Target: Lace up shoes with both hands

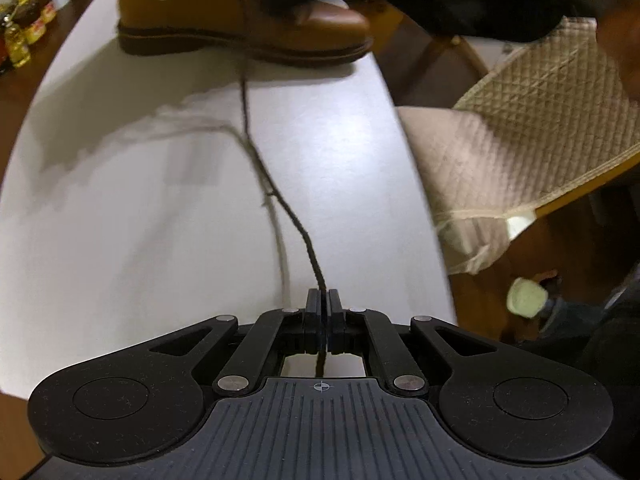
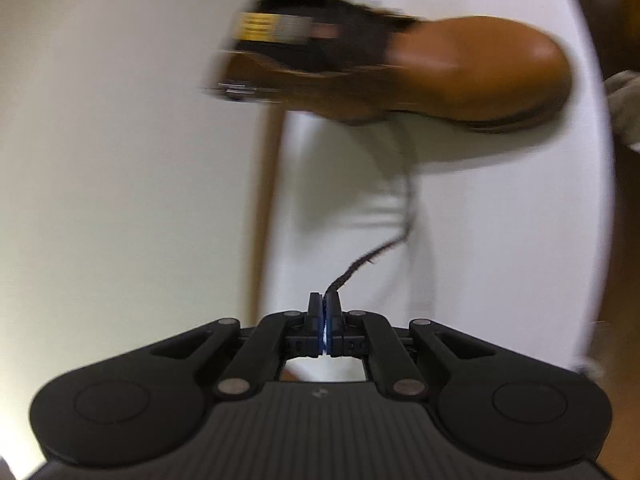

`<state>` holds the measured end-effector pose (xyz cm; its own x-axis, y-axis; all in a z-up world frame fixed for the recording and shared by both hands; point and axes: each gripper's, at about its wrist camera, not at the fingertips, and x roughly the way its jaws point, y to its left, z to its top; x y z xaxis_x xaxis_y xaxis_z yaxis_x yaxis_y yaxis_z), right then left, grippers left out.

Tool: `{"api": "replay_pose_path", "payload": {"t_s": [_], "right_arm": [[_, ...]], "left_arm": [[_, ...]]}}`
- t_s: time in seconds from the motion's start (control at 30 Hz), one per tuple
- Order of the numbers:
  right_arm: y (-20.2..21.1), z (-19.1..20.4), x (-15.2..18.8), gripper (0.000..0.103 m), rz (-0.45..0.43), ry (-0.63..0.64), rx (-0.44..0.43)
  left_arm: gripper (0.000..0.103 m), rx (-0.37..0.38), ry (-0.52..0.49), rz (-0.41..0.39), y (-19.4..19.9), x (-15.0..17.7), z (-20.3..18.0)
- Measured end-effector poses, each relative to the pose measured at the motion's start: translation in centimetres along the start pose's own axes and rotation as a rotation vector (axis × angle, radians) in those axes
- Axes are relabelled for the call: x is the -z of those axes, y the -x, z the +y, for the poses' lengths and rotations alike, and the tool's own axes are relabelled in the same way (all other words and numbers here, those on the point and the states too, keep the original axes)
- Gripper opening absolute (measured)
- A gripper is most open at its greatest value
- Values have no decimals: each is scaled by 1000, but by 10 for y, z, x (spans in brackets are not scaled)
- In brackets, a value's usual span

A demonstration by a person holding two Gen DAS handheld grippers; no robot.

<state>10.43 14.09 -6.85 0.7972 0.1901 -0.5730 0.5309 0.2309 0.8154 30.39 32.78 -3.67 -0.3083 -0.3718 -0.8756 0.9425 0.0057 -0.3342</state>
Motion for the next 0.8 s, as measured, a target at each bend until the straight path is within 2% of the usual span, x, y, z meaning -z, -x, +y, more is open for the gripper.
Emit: {"api": "replay_pose_path", "payload": {"t_s": [0.07, 0.13, 0.17, 0.27, 0.3, 0.4, 0.53, 0.6, 0.73, 0.77, 0.8], "right_arm": [[-12, 9, -2, 3, 41, 30, -12], [-25, 18, -4, 18, 82, 61, -24], [-31, 22, -5, 18, 103, 76, -30], [-13, 13, -7, 18, 52, 89, 10], [-7, 10, -7, 18, 36, 89, 19], [36, -7, -10, 22, -90, 108, 94], [70, -25, -7, 24, -146, 162, 174], [67, -27, -7, 24, -132, 190, 190], [73, -37, 8, 25, -84, 189, 131], [74, -45, 14, 25, -73, 138, 75], [66, -44, 13, 26, -70, 122, 61]], "left_arm": [[2, 34, 1, -25, 3, -3, -5], [2, 69, 2, -57, 10, -8, -10], [2, 79, 4, -71, 14, -11, -11], [2, 102, 28, -96, 25, -16, -8], [2, 116, 53, -110, 30, -20, -4], [2, 158, 134, -136, 44, -34, 11], [2, 266, 355, -181, 61, -60, 51], [2, 306, 422, -204, 65, -72, 62], [2, 333, 486, -230, 68, -88, 72], [2, 339, 502, -236, 69, -93, 74], [2, 345, 517, -246, 70, -97, 74]]}}
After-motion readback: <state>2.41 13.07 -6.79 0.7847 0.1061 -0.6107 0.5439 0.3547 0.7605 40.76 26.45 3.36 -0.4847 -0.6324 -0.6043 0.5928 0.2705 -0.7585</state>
